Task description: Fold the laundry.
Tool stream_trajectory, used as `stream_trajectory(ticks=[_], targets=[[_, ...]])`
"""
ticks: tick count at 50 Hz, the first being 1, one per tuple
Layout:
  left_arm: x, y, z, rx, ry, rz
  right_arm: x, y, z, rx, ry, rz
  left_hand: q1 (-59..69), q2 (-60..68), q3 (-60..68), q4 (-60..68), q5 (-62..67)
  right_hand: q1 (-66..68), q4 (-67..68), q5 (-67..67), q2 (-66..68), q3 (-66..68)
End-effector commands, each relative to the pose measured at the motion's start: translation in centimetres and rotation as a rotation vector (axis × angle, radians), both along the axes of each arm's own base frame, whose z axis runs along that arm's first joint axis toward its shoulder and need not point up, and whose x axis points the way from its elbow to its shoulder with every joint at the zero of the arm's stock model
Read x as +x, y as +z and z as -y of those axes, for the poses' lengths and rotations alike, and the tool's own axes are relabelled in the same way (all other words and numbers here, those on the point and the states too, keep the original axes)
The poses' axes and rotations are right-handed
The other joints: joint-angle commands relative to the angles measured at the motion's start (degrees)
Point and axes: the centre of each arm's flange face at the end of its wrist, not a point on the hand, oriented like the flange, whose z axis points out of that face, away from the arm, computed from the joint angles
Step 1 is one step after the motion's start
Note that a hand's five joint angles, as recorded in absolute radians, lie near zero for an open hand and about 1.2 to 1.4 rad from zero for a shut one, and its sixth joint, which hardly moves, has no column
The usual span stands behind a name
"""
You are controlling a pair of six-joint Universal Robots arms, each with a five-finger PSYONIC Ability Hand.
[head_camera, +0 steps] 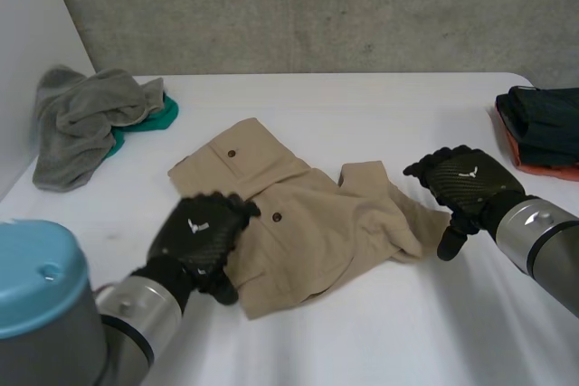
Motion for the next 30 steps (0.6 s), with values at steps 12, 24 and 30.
stream_trajectory(ticks=[12,24,30], targets=[[-3.0,-6.1,0.6,0.086,-0.067,0.082,-0.2,-2.1,-0.2,-0.019,-0.008,0.0,14.58,14.92,14.92,14.69,14.55,-3.13,-2.08,-2.8,-2.23,-1.96],[-3.5,-0.4,5.4,-0.177,0.134,-0.025,-0.6,-1.7,0.0,-0.044,-0.043,-0.009,60.84,61.18,61.18,60.95,60.81,-3.13,-2.08,-2.8,-2.23,-1.96],[-1.1,10.7,11.6,-0.611,0.328,-0.162,-0.6,-0.8,0.0,-0.075,-0.047,-0.001,60.84,61.18,61.18,60.95,60.81,-3.13,-2.08,-2.8,-2.23,-1.96]])
